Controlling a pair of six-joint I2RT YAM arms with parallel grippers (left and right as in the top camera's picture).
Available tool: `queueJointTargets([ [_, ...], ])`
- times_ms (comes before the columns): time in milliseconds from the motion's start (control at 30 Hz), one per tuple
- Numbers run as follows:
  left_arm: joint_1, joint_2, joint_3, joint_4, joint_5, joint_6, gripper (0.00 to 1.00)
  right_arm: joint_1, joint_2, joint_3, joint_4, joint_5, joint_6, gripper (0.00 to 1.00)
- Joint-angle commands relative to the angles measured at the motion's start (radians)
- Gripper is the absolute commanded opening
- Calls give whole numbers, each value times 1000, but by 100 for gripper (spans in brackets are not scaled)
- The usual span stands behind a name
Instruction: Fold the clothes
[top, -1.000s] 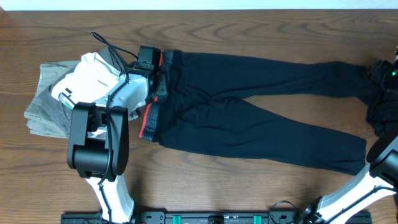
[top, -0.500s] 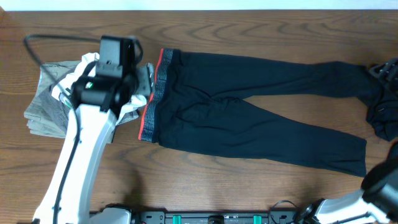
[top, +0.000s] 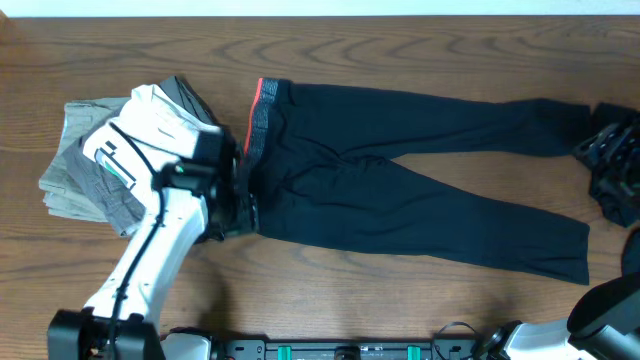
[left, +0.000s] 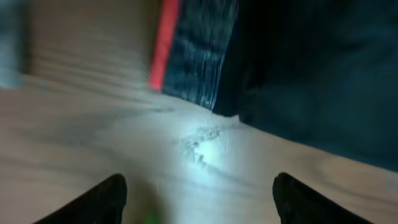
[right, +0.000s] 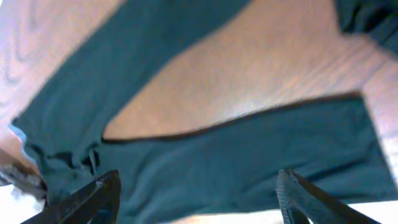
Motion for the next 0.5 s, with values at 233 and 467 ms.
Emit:
queueJointTargets([
  [233, 1, 19, -215, 349, 29, -103, 79, 39, 13, -202, 69, -39, 10, 74],
  [467, 3, 104, -220, 422, -50, -217, 69, 50, 13, -260, 106, -39, 10, 73],
])
